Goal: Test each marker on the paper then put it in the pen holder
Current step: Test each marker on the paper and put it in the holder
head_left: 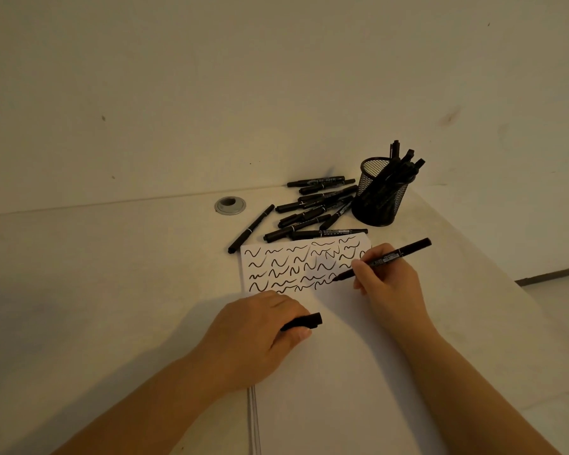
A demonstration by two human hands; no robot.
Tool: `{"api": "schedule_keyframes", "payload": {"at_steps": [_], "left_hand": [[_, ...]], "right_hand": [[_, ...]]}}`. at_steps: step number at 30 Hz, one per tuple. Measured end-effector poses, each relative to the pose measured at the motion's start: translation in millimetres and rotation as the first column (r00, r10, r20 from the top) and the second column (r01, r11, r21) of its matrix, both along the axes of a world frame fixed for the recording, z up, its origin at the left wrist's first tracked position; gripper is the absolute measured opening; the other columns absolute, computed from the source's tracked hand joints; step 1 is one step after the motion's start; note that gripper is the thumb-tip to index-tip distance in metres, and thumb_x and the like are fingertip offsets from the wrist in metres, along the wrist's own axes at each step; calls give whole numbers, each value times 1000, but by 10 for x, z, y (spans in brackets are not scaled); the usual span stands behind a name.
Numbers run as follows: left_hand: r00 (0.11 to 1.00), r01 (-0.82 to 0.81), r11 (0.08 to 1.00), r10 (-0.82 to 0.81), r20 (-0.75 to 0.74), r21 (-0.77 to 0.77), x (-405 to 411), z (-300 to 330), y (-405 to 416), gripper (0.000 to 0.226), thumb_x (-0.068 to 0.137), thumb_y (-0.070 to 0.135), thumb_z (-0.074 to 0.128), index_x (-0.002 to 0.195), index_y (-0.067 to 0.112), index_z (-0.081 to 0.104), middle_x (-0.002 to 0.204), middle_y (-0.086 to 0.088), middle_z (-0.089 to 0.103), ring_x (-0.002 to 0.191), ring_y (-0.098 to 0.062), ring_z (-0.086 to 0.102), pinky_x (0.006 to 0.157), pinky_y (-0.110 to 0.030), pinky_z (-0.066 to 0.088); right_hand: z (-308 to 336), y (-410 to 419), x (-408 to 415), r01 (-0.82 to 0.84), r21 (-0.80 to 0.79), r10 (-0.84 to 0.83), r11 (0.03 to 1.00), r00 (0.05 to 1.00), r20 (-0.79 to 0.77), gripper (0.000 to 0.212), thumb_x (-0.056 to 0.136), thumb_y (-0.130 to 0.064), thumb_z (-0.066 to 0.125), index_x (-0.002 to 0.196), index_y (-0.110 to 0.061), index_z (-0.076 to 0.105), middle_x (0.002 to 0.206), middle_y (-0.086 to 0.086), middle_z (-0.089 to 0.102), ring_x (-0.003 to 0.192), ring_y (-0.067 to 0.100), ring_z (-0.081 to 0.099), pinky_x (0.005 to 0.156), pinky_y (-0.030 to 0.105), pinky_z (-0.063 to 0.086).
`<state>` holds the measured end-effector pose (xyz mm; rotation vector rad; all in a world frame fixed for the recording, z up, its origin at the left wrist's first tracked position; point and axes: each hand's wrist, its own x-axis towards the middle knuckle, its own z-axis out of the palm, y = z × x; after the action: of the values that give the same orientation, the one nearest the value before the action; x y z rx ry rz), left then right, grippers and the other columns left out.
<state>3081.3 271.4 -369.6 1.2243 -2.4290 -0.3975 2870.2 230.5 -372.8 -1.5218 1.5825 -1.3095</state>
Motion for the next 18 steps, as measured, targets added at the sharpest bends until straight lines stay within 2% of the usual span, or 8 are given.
{"api": "schedule_keyframes", "payload": {"at_steps": [3, 8, 12, 15, 18], "left_hand": [[1000, -3, 1000, 3, 4, 13, 5, 0, -7, 44, 88, 52, 26, 113, 31, 54, 105, 13, 60, 94, -3, 51, 80, -27, 45], [1000, -4, 1000, 4, 7, 30, 6, -8, -8, 45, 87, 52, 26, 113, 30, 54, 104, 11, 60, 93, -4, 51, 80, -28, 45], [1000, -8, 999, 8, -1, 34, 6, -1, -4, 43, 87, 52, 27, 112, 30, 55, 102, 12, 59, 90, -4, 51, 79, -28, 45], [1000, -12, 999, 13, -10, 37, 14, 0, -4, 37, 90, 51, 30, 111, 31, 54, 99, 14, 58, 87, -2, 49, 77, -26, 45], [1000, -19, 999, 20, -21, 36, 23, 4, -9, 33, 92, 50, 32, 109, 32, 54, 92, 17, 54, 81, 0, 46, 72, -23, 43]], "right_hand": [[13, 6, 2, 13, -4, -13, 1000, 1000, -25, 16, 83, -14, 57, 71, -23, 52, 54, -3, 59, 46, 0, 51, 48, 11, 41], [18, 31, 37, -57, 25, 59, 998, 994, -90, 18, 85, -16, 57, 69, -25, 53, 54, -3, 60, 50, 4, 52, 49, 13, 41], [14, 24, -4, 32, 33, -27, 999, 992, -120, 18, 84, -17, 56, 69, -24, 51, 58, -2, 58, 53, 10, 51, 45, 12, 38], [63, 53, -40, 122, -30, -125, 992, 972, -198, 20, 84, -16, 57, 69, -26, 48, 59, -6, 57, 54, 6, 51, 46, 16, 35], [160, 82, -37, 197, -141, -209, 970, 975, -76, 21, 86, -18, 59, 75, -32, 49, 67, -8, 62, 64, 3, 59, 56, 18, 41]]}}
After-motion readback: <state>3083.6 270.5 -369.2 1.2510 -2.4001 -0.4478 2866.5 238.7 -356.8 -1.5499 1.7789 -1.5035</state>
